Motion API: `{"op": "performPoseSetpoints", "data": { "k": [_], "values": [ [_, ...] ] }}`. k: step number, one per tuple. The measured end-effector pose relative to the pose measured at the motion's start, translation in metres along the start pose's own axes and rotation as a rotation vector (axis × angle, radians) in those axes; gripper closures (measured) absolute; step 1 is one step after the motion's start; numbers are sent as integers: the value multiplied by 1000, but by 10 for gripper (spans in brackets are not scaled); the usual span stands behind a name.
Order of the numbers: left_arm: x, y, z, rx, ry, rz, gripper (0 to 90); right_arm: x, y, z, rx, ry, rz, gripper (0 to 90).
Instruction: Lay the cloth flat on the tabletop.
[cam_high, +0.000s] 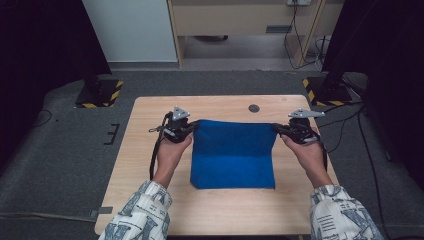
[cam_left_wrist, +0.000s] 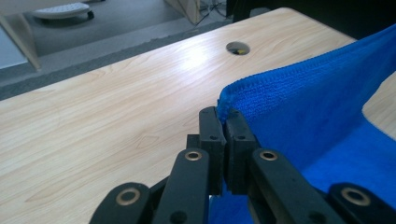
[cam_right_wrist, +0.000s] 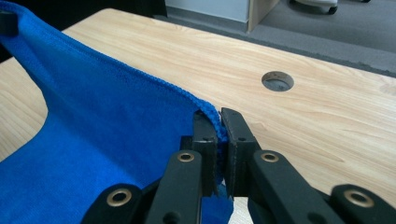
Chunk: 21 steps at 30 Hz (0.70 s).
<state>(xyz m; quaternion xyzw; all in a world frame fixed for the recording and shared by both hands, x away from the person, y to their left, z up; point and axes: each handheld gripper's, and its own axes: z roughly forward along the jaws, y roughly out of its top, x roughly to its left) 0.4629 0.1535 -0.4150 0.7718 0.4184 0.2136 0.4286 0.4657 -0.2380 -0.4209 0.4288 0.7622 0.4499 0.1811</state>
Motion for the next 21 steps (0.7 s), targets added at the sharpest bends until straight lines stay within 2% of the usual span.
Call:
{"op": "performPoseSetpoints", "data": {
  "k": [11, 21],
  "values": [
    [9, -6, 11, 21, 33, -10, 873, 2, -3, 23, 39, -24, -14, 829],
    [15, -11, 21, 47, 47, -24, 870, 2, -6, 37, 78, -34, -25, 807]
  ]
}}
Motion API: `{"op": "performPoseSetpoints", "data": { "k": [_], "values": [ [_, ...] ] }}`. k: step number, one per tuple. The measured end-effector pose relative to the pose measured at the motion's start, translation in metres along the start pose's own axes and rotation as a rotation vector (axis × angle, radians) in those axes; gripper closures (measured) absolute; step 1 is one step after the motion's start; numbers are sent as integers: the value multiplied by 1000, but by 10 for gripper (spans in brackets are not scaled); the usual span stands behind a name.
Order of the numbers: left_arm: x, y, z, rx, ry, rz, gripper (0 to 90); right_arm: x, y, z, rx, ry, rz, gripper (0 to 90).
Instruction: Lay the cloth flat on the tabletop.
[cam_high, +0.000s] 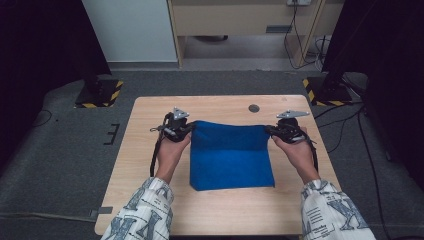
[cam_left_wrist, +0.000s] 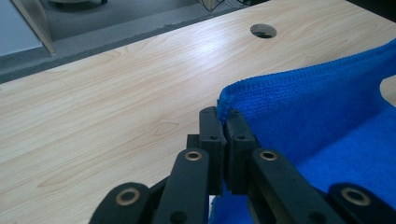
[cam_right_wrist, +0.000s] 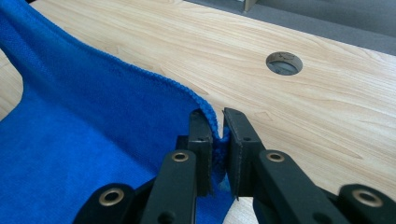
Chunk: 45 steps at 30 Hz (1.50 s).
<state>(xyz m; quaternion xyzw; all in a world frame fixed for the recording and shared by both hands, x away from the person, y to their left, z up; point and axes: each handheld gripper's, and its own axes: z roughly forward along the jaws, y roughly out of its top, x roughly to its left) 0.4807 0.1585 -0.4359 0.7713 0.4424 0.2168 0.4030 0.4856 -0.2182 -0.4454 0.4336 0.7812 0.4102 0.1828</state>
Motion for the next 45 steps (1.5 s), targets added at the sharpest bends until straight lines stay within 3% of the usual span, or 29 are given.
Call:
{"op": "performPoseSetpoints", "data": {
  "k": [4, 8, 16, 20, 28, 34, 45],
  "values": [
    [1, -1, 6, -1, 7, -27, 807, 0, -1, 5, 13, -13, 6, 704],
    [2, -2, 9, 6, 32, -46, 591, 1, 1, 11, 19, -41, 17, 501],
    [7, -3, 12, 17, 49, -63, 601, -1, 8, 18, 41, -89, 33, 394],
    [8, -4, 13, 27, 45, -69, 619, -5, 11, 21, 48, -114, 58, 389],
    [5, -8, 8, 20, 26, -42, 631, -1, 8, 22, 58, -88, 35, 498],
    [-2, -25, 6, 42, 10, -37, 612, 5, -4, 20, 72, -69, 21, 536],
    [-12, -58, 7, 82, -16, -41, 584, 12, -39, 20, 99, -49, 46, 569]
  ]
}}
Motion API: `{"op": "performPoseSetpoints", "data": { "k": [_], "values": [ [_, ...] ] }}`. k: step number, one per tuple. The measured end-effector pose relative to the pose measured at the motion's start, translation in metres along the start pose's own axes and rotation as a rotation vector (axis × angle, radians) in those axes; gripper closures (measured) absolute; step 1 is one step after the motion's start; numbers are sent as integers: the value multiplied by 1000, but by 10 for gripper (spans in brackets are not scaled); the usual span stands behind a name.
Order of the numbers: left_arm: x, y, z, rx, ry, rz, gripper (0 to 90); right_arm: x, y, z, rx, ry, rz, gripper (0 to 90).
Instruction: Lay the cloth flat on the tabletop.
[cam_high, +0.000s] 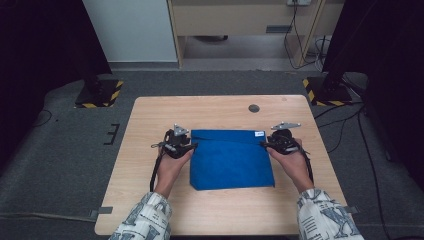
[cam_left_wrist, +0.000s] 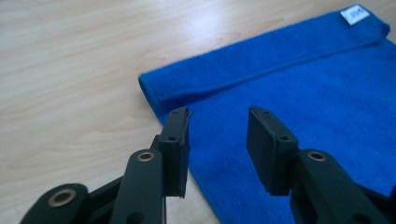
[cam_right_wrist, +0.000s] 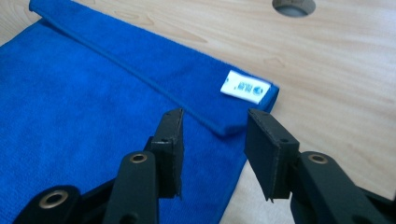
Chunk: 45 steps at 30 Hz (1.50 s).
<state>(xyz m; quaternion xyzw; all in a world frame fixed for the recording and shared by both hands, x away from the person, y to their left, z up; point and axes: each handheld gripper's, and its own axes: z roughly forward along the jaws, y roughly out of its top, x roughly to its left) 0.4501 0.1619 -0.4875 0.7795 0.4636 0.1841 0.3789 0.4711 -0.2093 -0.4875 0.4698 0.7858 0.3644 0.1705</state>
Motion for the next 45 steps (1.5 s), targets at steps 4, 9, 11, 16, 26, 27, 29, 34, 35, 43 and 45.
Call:
{"op": "performPoseSetpoints", "data": {
  "k": [4, 9, 11, 16, 26, 27, 29, 34, 35, 43, 45],
  "values": [
    [-6, -14, 4, 16, -8, 4, 579, 3, -13, 2, 10, 2, 14, 548],
    [-12, -27, 12, 52, -13, 17, 557, 8, -23, 5, 20, 3, 18, 508],
    [-14, -30, 14, 63, -13, 30, 555, 10, -27, 7, 35, 2, 7, 493],
    [-18, -35, 21, 89, 3, 59, 534, 14, -36, 15, 67, -13, 7, 475],
    [-25, -45, 15, 66, 8, 88, 531, 28, -50, 10, 42, -46, -49, 470],
    [-26, -46, 13, 63, 6, 90, 533, 29, -52, 9, 38, -47, -50, 470],
    [-27, -50, 9, 65, 3, 91, 536, 34, -56, 4, 42, -52, -43, 470],
    [-32, -60, -2, 60, -7, 100, 539, 48, -70, -8, 31, -51, -46, 470],
    [-32, -61, -3, 56, -8, 100, 539, 49, -73, -10, 28, -48, -50, 470],
    [-39, -73, -15, 51, -16, 109, 544, 58, -89, -27, 26, -31, -61, 471],
    [-41, -75, -18, 48, -18, 111, 544, 60, -91, -30, 28, -27, -56, 476]
  ]
}}
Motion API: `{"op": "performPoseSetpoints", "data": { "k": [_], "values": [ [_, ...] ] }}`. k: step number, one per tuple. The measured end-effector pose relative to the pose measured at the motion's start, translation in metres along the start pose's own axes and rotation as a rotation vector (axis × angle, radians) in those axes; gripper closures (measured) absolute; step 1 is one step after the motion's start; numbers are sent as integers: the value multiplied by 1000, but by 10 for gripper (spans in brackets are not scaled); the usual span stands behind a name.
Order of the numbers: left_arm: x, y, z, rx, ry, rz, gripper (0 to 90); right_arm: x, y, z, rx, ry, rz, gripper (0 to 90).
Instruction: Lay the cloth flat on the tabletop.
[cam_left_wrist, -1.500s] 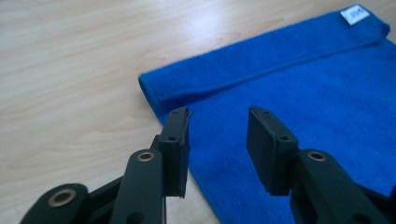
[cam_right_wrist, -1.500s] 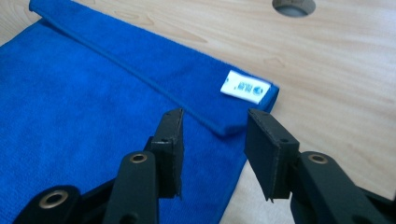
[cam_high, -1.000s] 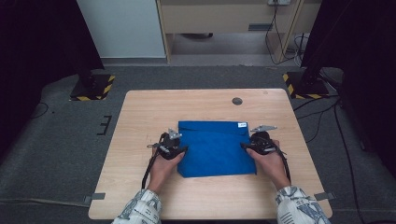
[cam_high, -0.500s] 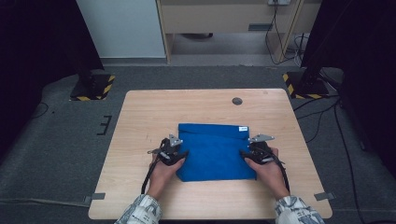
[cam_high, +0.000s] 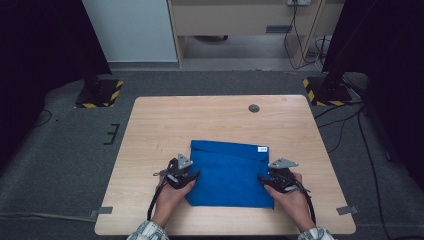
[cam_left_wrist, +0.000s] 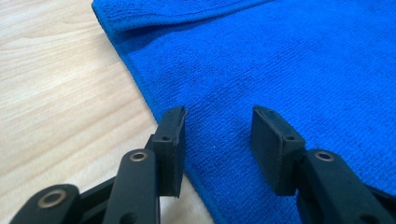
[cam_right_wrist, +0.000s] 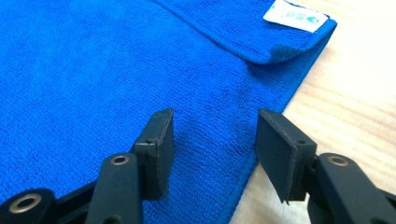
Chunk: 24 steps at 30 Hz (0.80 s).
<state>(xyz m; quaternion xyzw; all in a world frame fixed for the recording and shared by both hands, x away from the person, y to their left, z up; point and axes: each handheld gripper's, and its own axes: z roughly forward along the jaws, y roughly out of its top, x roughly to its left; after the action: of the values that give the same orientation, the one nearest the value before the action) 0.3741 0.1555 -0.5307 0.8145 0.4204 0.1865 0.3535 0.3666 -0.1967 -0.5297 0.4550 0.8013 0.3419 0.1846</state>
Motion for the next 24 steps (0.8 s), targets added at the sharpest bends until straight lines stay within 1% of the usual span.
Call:
{"op": "performPoseSetpoints", "data": {
  "k": [1, 4, 5, 6, 7, 9, 10, 12, 14, 15, 17, 18, 20, 21, 22, 24],
  "values": [
    [-2, -2, -2, 1, -1, -2, 545, 0, -1, -1, 3, 3, -8, 479],
    [-4, -3, -6, 14, -7, 1, 542, 3, -4, -6, 8, 12, -10, 496],
    [-4, -3, -7, 18, -7, -6, 534, 2, -4, -7, 7, 23, -10, 503],
    [-3, -2, -8, 12, -1, -11, 512, 2, -3, -8, -7, 32, -8, 510],
    [-1, 0, -10, -9, 9, -16, 483, 1, -2, -9, -19, 33, -7, 525],
    [3, 4, -13, -36, 23, -16, 484, -4, 4, -11, -43, 25, -9, 569],
    [6, 7, -13, -47, 30, -17, 484, -7, 7, -11, -44, 22, -11, 604],
    [14, 15, -12, -56, 37, -19, 497, -14, 13, -7, -32, 8, -25, 643],
    [21, 21, -11, -58, 37, -30, 506, -21, 18, -3, -27, 7, -6, 657],
    [24, 24, -9, -61, 34, -37, 512, -23, 20, 0, -28, 6, -3, 657],
    [30, 31, -4, -57, 43, -33, 519, -27, 27, 6, -28, 8, 17, 654],
    [32, 33, -1, -56, 45, -36, 520, -28, 29, 8, -26, 7, 13, 647],
    [37, 38, 5, -52, 47, -36, 517, -28, 35, 14, -15, 7, 17, 598],
    [39, 40, 8, -43, 50, -29, 507, -28, 36, 17, -11, 11, 17, 554],
    [41, 41, 10, -45, 52, -30, 494, -27, 38, 19, 3, 8, 17, 521],
    [42, 42, 14, -51, 57, -31, 487, -27, 39, 22, 12, 7, 14, 529]
  ]
}}
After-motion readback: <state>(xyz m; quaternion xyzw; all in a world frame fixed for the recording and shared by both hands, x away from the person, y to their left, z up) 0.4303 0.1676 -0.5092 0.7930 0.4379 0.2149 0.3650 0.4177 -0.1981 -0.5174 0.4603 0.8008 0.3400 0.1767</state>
